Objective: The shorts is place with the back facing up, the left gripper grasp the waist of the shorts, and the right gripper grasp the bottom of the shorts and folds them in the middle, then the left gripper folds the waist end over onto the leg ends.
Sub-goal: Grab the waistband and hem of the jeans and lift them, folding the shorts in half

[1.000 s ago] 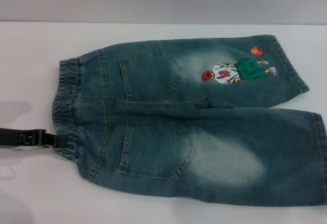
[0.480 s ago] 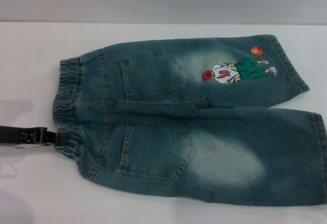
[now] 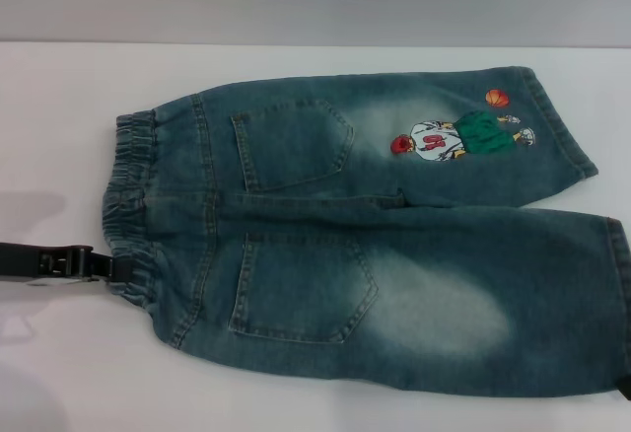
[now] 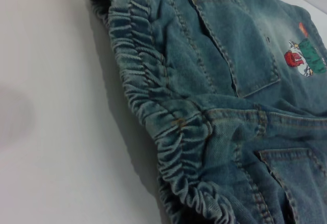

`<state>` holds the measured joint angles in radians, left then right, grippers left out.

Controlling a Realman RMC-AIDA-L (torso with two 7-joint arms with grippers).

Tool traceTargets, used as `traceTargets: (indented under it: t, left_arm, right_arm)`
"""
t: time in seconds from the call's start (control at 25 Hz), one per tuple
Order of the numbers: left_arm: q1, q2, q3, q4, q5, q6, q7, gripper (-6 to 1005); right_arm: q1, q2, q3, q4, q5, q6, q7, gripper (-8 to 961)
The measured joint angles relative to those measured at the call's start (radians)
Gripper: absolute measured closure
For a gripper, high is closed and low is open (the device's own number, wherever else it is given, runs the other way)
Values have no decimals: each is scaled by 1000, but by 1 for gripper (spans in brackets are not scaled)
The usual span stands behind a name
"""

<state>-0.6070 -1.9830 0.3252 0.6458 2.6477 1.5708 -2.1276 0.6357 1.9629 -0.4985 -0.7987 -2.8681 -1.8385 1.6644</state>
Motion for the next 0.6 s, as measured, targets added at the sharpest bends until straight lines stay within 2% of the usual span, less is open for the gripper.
traceTargets:
  t: [0.48, 0.6]
  left_arm:
    - [8, -2, -3, 0, 0, 0, 2, 882]
    - [8, 0, -3, 0, 0, 0, 2, 881]
  right_arm:
    - [10, 29, -48, -8, 7, -10, 0, 252]
    - [6, 31, -49, -25, 9, -19, -1, 317]
